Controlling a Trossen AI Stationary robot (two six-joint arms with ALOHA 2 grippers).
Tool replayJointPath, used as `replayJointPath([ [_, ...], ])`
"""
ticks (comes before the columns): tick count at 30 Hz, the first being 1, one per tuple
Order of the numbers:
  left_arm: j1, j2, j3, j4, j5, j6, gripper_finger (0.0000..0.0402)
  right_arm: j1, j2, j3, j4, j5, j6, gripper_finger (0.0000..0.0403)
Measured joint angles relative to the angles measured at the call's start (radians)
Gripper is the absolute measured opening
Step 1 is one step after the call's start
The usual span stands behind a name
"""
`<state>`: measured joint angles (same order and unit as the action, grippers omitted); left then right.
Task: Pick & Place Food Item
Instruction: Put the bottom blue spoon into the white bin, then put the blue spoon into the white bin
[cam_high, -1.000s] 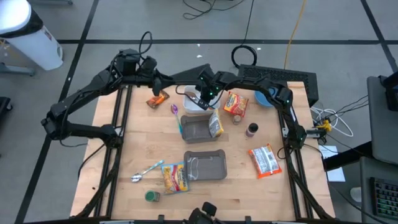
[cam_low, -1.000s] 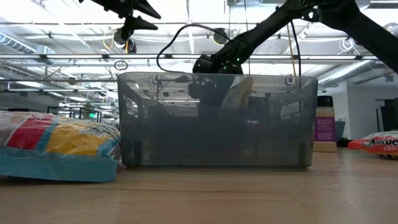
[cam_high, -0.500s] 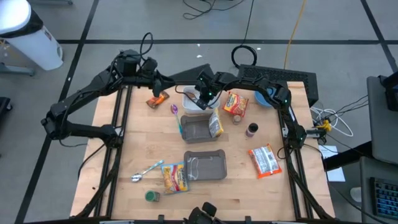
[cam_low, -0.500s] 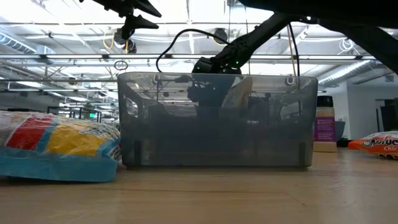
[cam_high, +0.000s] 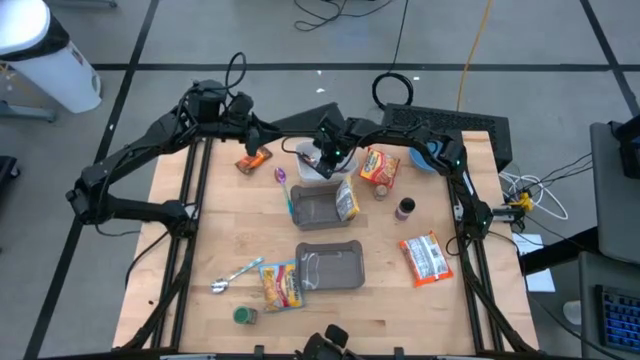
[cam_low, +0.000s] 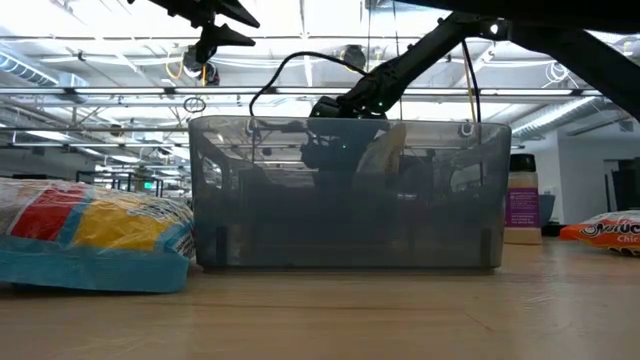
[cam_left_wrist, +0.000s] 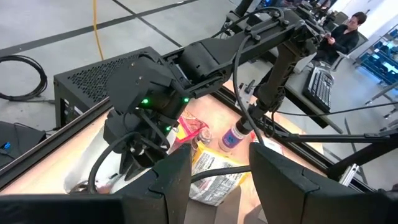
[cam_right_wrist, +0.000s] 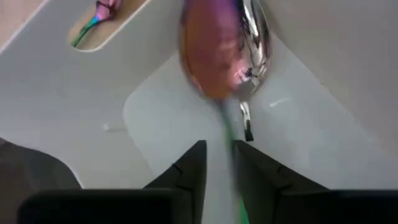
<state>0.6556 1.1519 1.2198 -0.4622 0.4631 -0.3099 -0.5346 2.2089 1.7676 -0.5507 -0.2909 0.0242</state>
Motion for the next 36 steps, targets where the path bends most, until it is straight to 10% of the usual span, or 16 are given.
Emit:
replayJointPath([
  [21,0.037,-0.003,0.001,-0.086,-0.04,0.041,0.0168,-0.008,-0.142,0.011,0.127,0.001,0.093,0.012],
  [36,0.084,-0.024,0.002,-0.448,-0.043,0.096,0.0168,0.004,-0.371,0.01,0.176,-0.008,0.153,0.0138],
])
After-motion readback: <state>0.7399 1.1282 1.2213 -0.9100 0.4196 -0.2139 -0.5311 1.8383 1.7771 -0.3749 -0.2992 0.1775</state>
